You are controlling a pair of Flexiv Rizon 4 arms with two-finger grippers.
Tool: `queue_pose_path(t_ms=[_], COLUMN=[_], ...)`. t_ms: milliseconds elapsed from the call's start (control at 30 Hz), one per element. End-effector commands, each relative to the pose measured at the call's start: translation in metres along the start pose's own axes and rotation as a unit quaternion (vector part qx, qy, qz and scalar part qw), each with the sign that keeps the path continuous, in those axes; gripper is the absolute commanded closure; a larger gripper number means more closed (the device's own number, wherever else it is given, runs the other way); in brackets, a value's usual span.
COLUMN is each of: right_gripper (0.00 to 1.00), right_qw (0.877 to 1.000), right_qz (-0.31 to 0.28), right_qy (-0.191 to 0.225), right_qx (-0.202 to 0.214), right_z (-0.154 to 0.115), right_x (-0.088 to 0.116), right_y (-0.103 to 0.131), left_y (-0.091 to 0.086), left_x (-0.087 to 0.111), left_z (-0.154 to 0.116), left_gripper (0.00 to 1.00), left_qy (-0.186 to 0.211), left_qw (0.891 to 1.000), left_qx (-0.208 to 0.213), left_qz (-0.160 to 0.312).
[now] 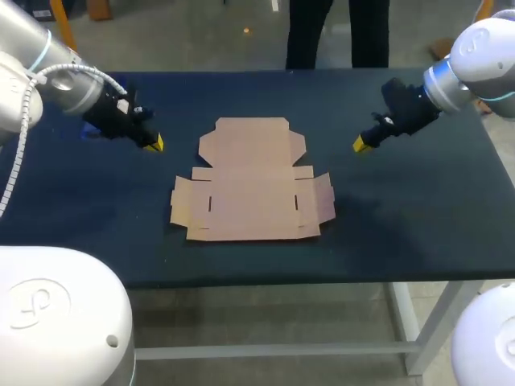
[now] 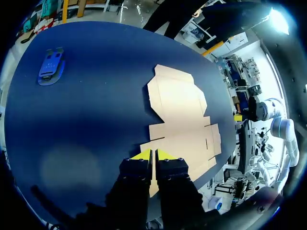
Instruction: Assemble the packaging by folding the flat box into shape, placing the metal phone stand inside, and closing the box properly
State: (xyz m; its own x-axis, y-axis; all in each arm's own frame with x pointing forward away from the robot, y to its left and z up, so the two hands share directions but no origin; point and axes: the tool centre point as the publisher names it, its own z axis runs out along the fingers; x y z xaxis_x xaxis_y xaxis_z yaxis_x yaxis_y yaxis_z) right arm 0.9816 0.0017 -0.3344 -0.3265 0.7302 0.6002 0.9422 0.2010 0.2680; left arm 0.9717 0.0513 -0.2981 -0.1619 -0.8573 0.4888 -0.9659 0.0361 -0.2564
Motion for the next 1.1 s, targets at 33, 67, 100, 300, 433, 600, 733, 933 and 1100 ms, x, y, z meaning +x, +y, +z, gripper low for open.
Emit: queue_pose_path(t_ms=[33, 67, 100, 300, 433, 600, 733, 933, 1100], right_gripper=[1.0, 1.0, 1.0, 1.0, 1.0, 1.0, 1.0, 1.0, 1.0], right_qw=[1.0, 1.0, 1.0, 1.0, 1.0, 0.997, 0.993, 0.991, 0.991], right_qz=[-0.001, -0.001, -0.001, -0.001, -0.001, 0.052, 0.074, 0.085, 0.088], right_qy=[-0.01, -0.01, -0.01, -0.01, -0.01, 0.008, 0.013, 0.015, 0.015], right_qx=[-0.011, -0.011, -0.011, -0.011, -0.011, -0.055, -0.091, -0.101, -0.098], right_z=[0.0, 0.0, 0.0, 0.0, 0.0, 0.012, 0.015, 0.029, 0.04], right_x=[0.004, 0.004, 0.004, 0.004, 0.004, -0.003, -0.005, -0.002, 0.003], right_y=[-0.004, -0.004, -0.004, -0.004, -0.004, -0.011, -0.015, -0.014, -0.01], left_y=[-0.005, -0.005, -0.005, -0.005, -0.008, -0.003, 0.001, 0.005, 0.008], left_x=[0.0, 0.0, 0.0, 0.0, 0.0, -0.003, -0.002, -0.002, -0.004], left_z=[0.003, 0.003, 0.003, 0.003, 0.006, 0.021, 0.027, 0.034, 0.04], left_gripper=[1.0, 1.0, 1.0, 1.0, 1.0, 1.0, 1.0, 1.0, 1.0], left_qy=[-0.001, -0.001, -0.001, -0.001, 0.002, 0.005, 0.002, -0.012, -0.016], left_qw=[1.0, 1.0, 1.0, 1.0, 1.0, 1.0, 1.0, 0.999, 0.999], left_qx=[-0.006, -0.006, -0.006, -0.006, 0.001, 0.019, 0.025, 0.034, 0.03], left_qz=[0.0, 0.0, 0.0, 0.0, -0.003, 0.004, 0.01, 0.018, 0.026])
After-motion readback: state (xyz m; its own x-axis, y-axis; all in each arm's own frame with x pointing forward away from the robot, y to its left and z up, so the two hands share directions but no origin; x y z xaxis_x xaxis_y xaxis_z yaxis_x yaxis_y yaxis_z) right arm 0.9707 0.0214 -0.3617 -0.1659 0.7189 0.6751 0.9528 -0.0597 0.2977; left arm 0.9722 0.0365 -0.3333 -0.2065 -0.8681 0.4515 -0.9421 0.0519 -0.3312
